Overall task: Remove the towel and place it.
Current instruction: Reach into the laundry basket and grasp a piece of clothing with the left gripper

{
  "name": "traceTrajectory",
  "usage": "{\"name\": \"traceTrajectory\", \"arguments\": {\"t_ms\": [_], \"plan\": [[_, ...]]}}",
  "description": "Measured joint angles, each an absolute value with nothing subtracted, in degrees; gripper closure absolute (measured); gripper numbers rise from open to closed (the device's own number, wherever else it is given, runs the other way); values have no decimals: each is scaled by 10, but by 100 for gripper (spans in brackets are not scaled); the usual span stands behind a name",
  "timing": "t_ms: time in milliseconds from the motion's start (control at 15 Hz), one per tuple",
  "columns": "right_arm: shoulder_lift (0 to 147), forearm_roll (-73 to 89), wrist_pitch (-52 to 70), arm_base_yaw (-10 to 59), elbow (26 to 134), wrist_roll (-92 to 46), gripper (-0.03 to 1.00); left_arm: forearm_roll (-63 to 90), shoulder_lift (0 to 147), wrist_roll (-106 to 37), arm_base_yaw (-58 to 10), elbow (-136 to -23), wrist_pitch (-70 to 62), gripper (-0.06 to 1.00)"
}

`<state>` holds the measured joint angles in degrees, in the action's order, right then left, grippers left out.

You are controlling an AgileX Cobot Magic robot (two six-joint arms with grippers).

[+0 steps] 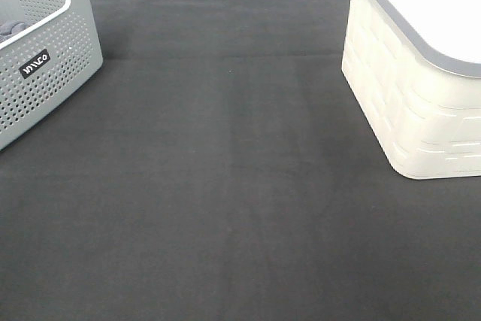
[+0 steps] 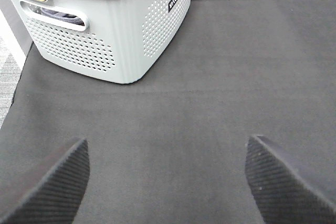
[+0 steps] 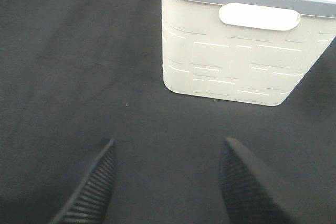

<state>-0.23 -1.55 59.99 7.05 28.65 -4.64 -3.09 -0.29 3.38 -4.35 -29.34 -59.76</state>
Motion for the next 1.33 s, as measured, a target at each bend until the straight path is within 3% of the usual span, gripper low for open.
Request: {"name": "traceTrajectory", "arguments": {"t_ms": [1333], "plan": [[-2, -16, 600, 70, 286, -46, 38, -31, -3, 21, -44, -293, -598, 18]]}}
